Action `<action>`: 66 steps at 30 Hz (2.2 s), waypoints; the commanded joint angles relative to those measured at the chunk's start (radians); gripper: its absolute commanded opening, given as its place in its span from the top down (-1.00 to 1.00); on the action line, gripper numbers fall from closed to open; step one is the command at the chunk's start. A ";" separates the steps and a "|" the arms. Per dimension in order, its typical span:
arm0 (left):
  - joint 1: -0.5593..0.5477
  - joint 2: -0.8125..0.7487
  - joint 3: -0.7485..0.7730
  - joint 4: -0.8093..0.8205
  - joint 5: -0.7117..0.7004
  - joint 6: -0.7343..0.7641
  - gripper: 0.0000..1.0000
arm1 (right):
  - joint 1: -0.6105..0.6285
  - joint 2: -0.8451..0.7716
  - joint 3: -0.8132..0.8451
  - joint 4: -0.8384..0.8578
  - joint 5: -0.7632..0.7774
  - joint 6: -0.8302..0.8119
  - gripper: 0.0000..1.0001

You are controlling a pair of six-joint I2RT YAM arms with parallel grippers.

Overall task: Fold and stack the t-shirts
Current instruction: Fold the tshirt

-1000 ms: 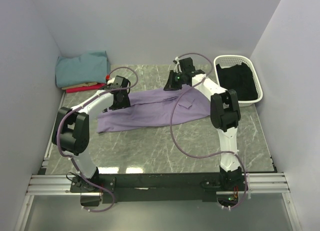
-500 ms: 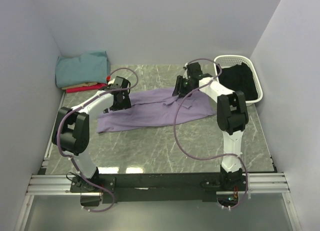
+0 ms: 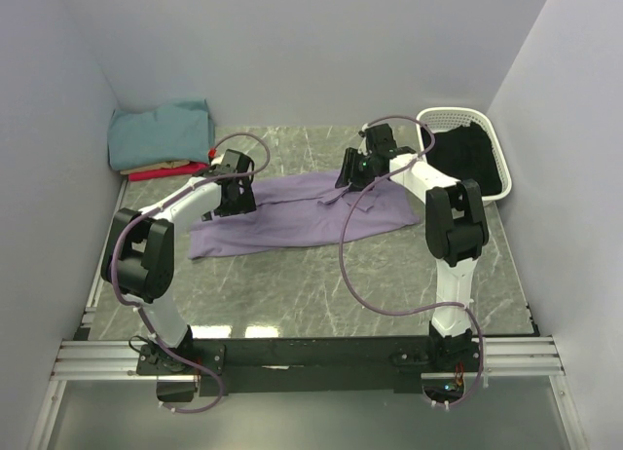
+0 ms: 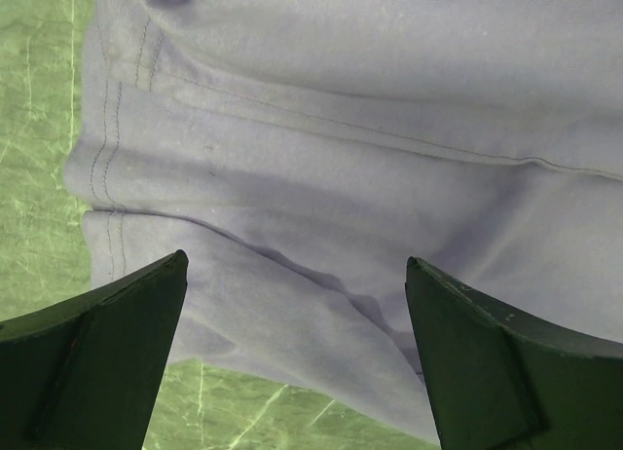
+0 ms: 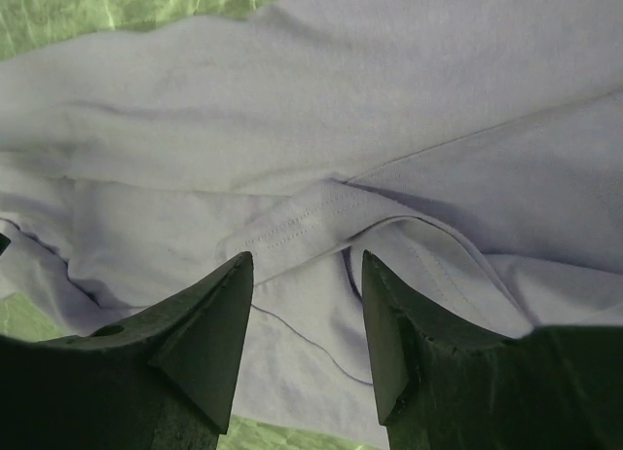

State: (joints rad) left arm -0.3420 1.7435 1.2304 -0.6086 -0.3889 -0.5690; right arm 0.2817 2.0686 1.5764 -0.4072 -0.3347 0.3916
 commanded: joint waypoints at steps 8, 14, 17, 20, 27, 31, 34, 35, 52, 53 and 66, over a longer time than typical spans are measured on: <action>-0.003 -0.030 0.007 0.007 0.005 0.014 -0.99 | 0.005 0.016 0.013 0.027 -0.015 0.024 -0.11; -0.003 -0.030 0.014 0.000 -0.005 0.014 -0.99 | 0.008 0.039 0.030 0.028 -0.017 0.024 -0.11; -0.003 -0.032 0.020 -0.002 -0.008 0.015 -0.99 | 0.010 0.048 0.034 0.034 -0.018 0.026 -0.11; -0.003 -0.033 0.021 -0.005 -0.011 0.017 -0.99 | 0.011 0.065 0.048 0.033 -0.021 0.027 -0.11; -0.003 -0.041 0.017 -0.006 -0.021 0.017 -0.99 | 0.016 0.093 0.091 0.034 -0.036 0.018 0.38; -0.003 -0.038 0.017 -0.006 -0.022 0.015 -0.99 | 0.027 0.096 0.146 0.015 -0.055 0.001 0.77; -0.003 -0.035 0.017 -0.003 -0.016 0.017 -0.99 | 0.042 0.103 0.198 -0.011 -0.052 -0.020 0.83; -0.003 -0.035 0.017 -0.002 -0.016 0.018 -0.99 | 0.047 0.110 0.220 -0.024 -0.049 -0.026 0.82; -0.003 -0.050 0.011 0.009 -0.008 0.012 -0.99 | 0.068 0.102 0.228 -0.064 0.091 -0.056 -0.15; -0.003 -0.055 0.012 0.023 0.001 0.015 -0.99 | 0.065 0.066 0.190 -0.047 0.129 -0.056 -0.16; -0.006 0.086 0.191 0.044 0.151 0.089 -0.99 | 0.034 -0.091 -0.055 -0.030 0.204 -0.048 -0.21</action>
State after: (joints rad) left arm -0.3424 1.7805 1.3506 -0.5785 -0.2832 -0.5087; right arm 0.3286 1.9705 1.5734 -0.4427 -0.1593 0.3420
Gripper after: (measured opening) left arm 0.995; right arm 0.603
